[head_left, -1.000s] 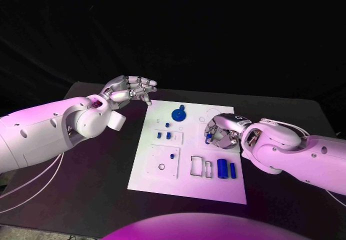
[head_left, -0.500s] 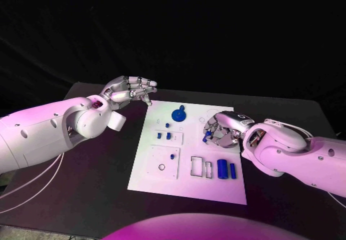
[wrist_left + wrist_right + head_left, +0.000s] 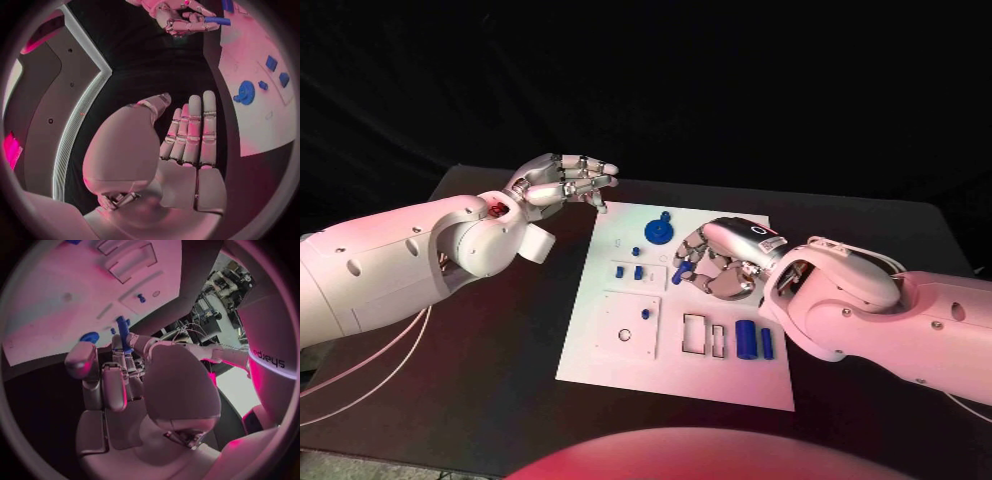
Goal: Assemble the parts on the task board
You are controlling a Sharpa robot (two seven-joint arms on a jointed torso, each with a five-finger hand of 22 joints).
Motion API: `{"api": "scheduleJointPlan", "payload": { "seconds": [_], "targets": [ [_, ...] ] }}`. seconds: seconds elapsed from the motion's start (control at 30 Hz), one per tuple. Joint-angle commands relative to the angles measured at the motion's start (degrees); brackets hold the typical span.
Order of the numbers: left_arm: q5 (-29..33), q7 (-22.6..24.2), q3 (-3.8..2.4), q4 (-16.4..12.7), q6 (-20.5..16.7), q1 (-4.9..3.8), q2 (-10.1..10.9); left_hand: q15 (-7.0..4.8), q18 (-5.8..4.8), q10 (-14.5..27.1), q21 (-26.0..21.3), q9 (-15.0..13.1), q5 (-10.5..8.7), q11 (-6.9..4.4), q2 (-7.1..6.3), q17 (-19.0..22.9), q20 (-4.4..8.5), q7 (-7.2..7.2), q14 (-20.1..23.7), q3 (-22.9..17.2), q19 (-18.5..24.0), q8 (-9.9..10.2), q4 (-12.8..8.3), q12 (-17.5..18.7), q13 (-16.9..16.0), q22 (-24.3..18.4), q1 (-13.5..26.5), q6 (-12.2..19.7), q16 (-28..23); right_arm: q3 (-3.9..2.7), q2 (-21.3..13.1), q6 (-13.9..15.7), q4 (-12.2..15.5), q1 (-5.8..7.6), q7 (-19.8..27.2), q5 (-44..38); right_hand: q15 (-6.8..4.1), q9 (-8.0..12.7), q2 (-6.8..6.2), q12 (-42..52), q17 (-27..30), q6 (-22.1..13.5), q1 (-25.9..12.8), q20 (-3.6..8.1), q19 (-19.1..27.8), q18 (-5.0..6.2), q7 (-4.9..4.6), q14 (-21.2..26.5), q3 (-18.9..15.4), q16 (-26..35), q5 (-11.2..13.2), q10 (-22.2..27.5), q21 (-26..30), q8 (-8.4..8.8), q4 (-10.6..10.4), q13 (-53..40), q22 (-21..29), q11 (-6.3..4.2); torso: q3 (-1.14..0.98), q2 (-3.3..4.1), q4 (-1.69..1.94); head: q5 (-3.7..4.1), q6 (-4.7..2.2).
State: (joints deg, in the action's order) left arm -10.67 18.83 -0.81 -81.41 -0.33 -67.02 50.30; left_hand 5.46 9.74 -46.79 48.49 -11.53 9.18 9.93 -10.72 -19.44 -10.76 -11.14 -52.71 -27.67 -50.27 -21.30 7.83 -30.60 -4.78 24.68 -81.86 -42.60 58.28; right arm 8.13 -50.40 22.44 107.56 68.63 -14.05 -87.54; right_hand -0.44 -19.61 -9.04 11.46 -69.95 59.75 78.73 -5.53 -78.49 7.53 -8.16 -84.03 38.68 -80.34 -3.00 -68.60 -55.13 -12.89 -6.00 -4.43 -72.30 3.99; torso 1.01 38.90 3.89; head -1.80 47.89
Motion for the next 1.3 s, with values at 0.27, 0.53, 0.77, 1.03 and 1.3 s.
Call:
{"api": "scheduleJointPlan", "payload": {
  "seconds": [0.27, 0.53, 0.77, 1.03, 1.3],
  "targets": [
    [-0.2, 0.5, -0.01, 0.1, 1.3, 0.02, -0.6, 0.06, 0.81, 0.4, -0.4, 0.1, -0.24, -0.08, 0.24, -0.1, 0.02, -2.64, 0.0, -0.1, 0.3, -0.2, 0.1, -0.2, -0.1, -0.1, 0.4, 0.5, -0.1, 0.06, 7.7, 0.2, -0.8, -3.16, 4.1, -8.1, -0.27, -2.1, -0.05, -0.3, 0.1, 0.7, 0.0, 0.43, 0.0, -0.97, 0.50, -2.0, 0.2, -0.2, -0.4, -0.5, -0.3, -1.37, 0.4, 0.1, -0.1, -0.16, 0.16, -0.02, 0.14, -0.83, 0.33],
    [-0.2, 0.5, -0.01, 0.2, 1.4, 0.03, -0.7, 0.06, 0.81, 0.4, -0.4, 0.1, -0.24, -0.08, 0.24, -0.1, 0.02, -2.64, 0.0, -0.1, 0.3, -0.2, 0.1, -0.2, -0.1, -0.1, 0.4, 0.5, -0.1, 0.16, 11.3, -1.3, -2.8, -5.65, 5.0, -9.8, -0.27, -2.4, -0.13, -0.6, 0.2, 0.5, 0.0, 0.46, 0.0, -0.95, 0.43, -1.9, 0.5, -0.2, -1.0, -0.6, -0.2, -1.61, 0.9, 0.1, -0.1, -0.13, 0.09, 0.06, -0.06, -1.67, 0.52],
    [-0.3, 0.2, -0.01, 0.1, 1.6, 0.03, -0.7, 0.06, 0.81, 0.4, -0.4, 0.0, -0.24, -0.07, 0.28, -0.1, 0.03, -2.64, 0.1, -0.1, 0.3, -0.3, 0.1, -0.3, -0.1, -0.1, 0.4, 0.5, -0.1, 0.37, 13.2, -2.7, -5.0, -6.76, 5.1, -10.0, -0.26, -2.4, -0.16, -0.7, 0.1, 0.4, 0.0, 0.47, 0.1, -0.95, 0.40, -2.0, 0.5, -0.2, -1.2, -0.6, -0.1, -1.65, 1.0, 0.1, -0.1, -0.11, 0.05, 0.04, -0.02, -2.04, 0.76],
    [-0.4, 0.2, -0.01, 0.2, 1.7, 0.03, -0.7, 0.05, 0.82, 0.4, -0.3, 0.0, -0.24, -0.07, 0.29, -0.1, 0.03, -2.65, 0.0, -0.1, 0.2, -0.3, 0.1, -0.3, -0.1, -0.1, 0.4, 0.5, -0.1, 0.54, 14.0, -4.8, -6.5, -7.50, 4.5, -11.1, -0.25, -2.5, -0.19, -0.8, 0.2, 0.4, 0.0, 0.46, 0.1, -0.92, 0.37, -1.9, 0.6, -0.2, -1.2, -0.6, 0.0, -1.67, 1.0, 0.1, 0.0, -0.09, 0.07, 0.05, 0.00, -2.05, 0.93],
    [-0.5, 0.1, -0.01, 0.2, 1.7, 0.01, -0.8, 0.04, 0.83, 0.4, -0.3, 0.0, -0.24, -0.08, 0.31, -0.1, 0.04, -2.65, 0.0, -0.1, 0.1, -0.3, 0.1, -0.3, -0.1, -0.1, 0.4, 0.5, -0.1, 0.63, 14.2, -6.2, -7.2, -7.94, 3.6, -12.0, -0.24, -2.5, -0.22, -0.8, 0.3, 0.4, 0.0, 0.46, 0.1, -0.91, 0.37, -1.9, 0.6, -0.1, -1.2, -0.6, 0.1, -1.69, 1.1, 0.1, 0.0, -0.09, 0.01, 0.11, -0.08, -2.05, 0.95]
  ]
}}
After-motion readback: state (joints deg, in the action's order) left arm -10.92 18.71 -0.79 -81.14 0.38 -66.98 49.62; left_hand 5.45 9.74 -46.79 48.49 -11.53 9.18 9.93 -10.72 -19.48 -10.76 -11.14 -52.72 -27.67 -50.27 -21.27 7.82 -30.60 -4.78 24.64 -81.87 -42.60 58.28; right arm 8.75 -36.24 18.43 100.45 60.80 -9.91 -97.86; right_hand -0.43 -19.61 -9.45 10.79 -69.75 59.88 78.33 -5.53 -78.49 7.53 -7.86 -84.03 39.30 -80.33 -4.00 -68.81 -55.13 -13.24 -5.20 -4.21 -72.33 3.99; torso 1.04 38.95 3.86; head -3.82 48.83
